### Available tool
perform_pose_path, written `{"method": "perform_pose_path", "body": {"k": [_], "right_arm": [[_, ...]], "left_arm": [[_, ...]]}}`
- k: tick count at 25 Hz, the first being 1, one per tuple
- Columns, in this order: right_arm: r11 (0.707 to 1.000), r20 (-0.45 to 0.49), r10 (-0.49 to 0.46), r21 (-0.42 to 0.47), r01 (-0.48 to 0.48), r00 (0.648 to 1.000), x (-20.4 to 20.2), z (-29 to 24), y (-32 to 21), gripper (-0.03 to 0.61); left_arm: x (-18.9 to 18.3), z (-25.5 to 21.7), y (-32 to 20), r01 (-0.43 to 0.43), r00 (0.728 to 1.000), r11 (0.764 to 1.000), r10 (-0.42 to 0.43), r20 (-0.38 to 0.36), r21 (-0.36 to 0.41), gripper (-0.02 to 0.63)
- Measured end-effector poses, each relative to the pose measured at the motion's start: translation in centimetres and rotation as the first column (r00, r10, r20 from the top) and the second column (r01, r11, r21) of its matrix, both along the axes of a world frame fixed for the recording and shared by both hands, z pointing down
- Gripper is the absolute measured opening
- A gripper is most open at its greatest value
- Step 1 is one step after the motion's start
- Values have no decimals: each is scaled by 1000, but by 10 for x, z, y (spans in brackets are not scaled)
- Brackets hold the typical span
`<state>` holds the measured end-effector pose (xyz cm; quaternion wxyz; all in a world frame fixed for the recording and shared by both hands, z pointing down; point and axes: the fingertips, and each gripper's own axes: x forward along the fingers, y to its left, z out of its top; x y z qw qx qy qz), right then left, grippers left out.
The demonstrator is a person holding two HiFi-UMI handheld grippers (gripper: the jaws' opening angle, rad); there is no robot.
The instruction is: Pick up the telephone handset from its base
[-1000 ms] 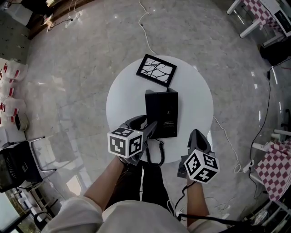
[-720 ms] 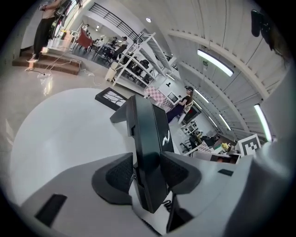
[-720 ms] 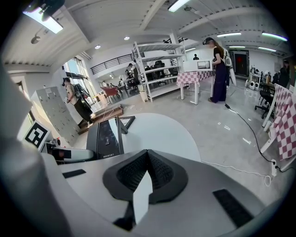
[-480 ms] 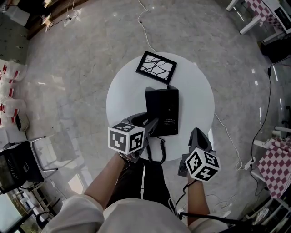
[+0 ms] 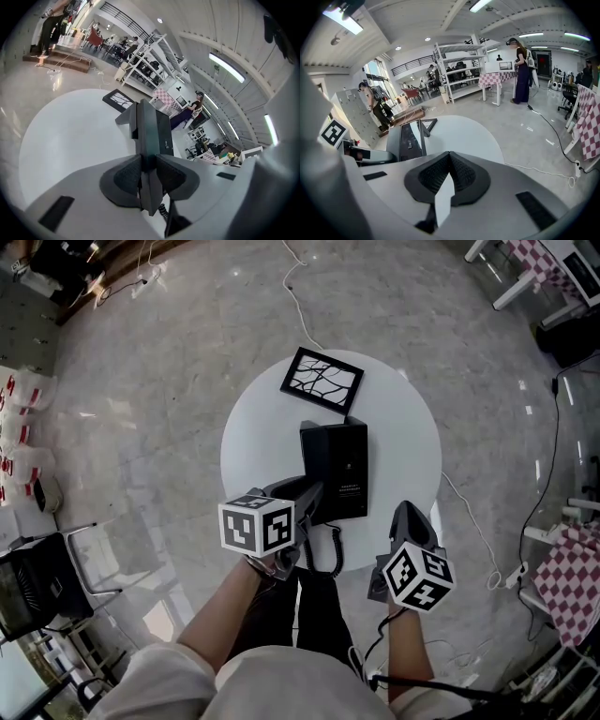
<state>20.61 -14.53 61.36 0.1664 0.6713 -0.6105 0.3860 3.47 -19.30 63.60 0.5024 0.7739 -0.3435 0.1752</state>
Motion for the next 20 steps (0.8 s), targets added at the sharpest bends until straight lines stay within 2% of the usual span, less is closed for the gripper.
{"method": "perform_pose_path", "body": {"k": [10,20], "right_arm": [[1000,12,-11,10,11,1000,-5,-3,-5,23],[997,68,-73,-10,74,995,-20,-2,-6,25]], "left_arm": [[-2,-8,4,33,997,999,-35,-65,-29,83],[3,-20,4,28,993,1000,-28,-114,2,81]]}}
